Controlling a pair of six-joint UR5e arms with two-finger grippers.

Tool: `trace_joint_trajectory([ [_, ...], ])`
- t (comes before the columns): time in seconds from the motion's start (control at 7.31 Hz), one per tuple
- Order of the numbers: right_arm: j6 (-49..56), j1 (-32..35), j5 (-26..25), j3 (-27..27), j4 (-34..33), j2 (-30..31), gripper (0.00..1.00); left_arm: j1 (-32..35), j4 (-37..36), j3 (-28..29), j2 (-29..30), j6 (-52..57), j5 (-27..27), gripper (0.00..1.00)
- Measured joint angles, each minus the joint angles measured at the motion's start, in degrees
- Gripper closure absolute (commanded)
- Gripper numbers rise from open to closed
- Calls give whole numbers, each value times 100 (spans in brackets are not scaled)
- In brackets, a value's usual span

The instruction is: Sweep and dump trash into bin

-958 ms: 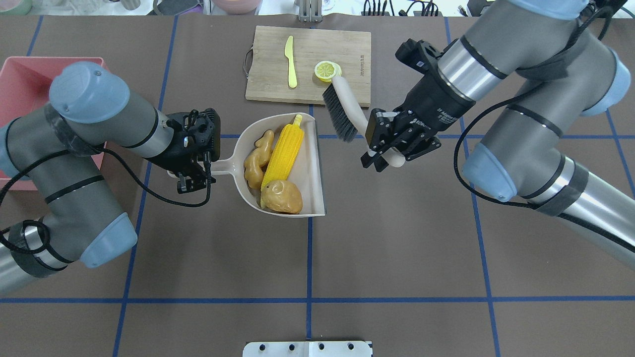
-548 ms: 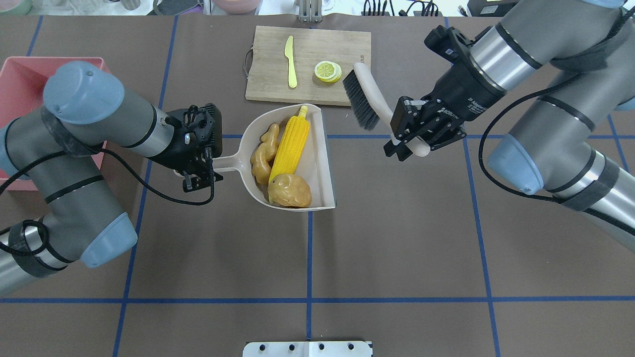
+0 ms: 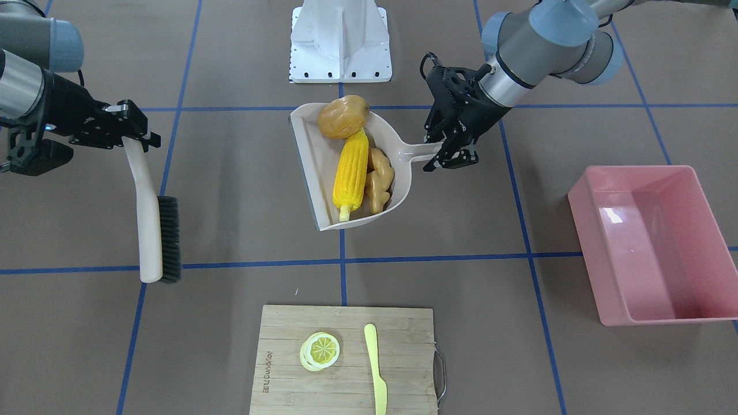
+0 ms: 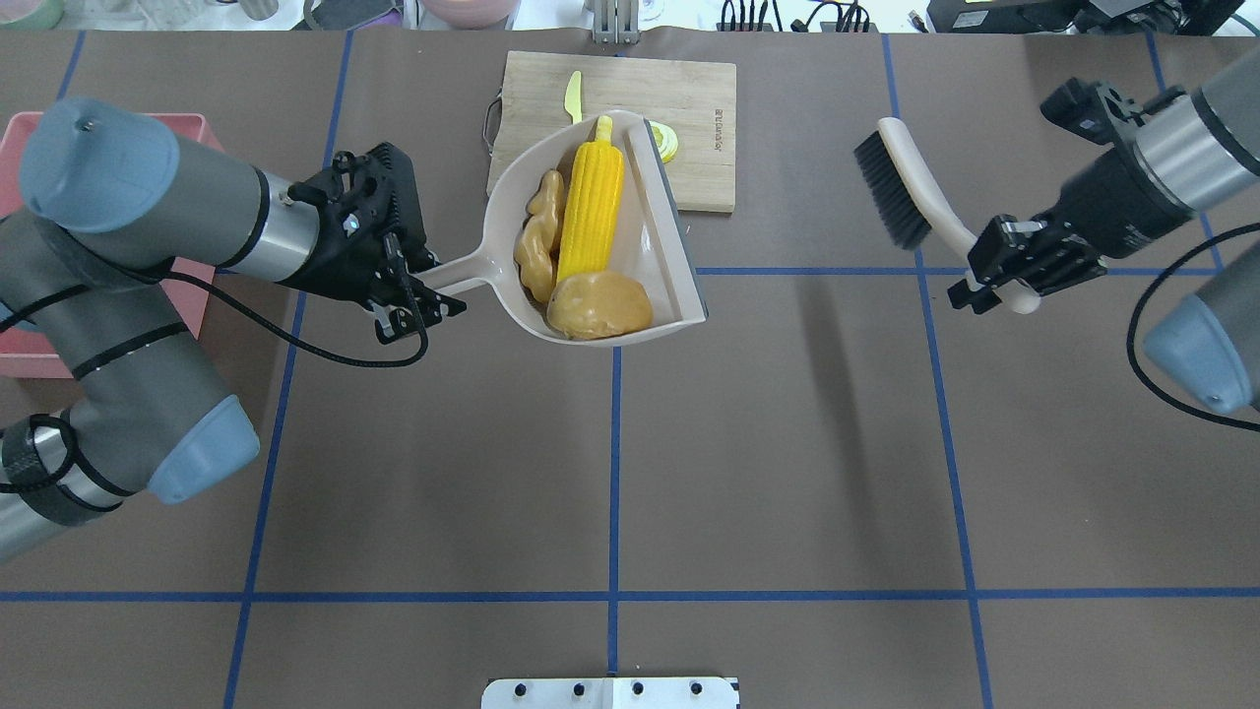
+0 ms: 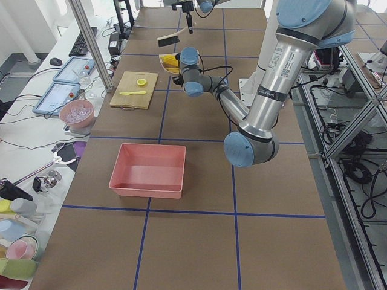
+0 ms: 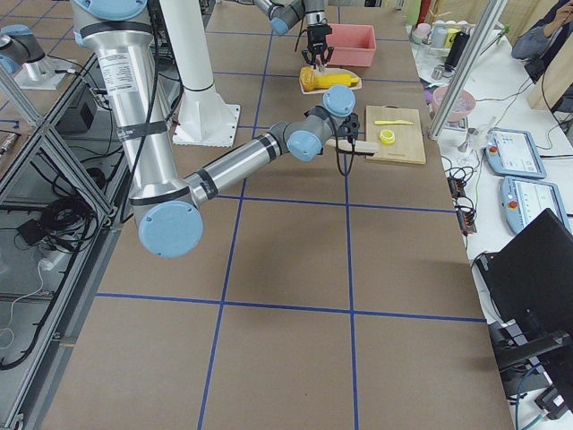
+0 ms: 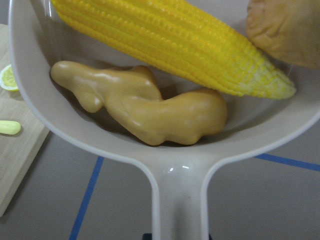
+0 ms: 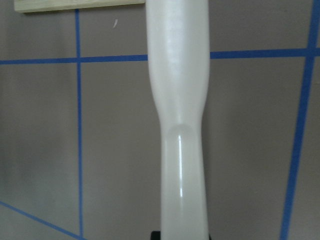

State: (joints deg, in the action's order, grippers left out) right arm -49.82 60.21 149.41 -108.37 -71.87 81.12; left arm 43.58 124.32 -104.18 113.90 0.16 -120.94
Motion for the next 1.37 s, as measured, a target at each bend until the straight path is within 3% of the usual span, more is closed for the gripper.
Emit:
trace_joint_trajectory([
  [0.14,542,29,-347,-205,-140,480,100,210,157,0,-32,-255,-2,100],
  [0.27,1352,100,-682,-472,-685,849,100,417,266,-7,-57,-419,-34,100],
  [0.55,3390,573,-1137,-810,-2482,1134,100,899,330,-17,-218,-513,-358,100],
  [0.82,4529,934,-1648,-628,-3352,1476,100,1428,338,-51,-569,-520,-681,100],
  [1.1,4493,1315,-1813,-187,-2950,1905,100,1828,339,-88,-962,-530,-749,100],
  [1.37,3626,1469,-1886,284,-951,2735,100,2200,351,-197,-1423,-524,-768,100],
])
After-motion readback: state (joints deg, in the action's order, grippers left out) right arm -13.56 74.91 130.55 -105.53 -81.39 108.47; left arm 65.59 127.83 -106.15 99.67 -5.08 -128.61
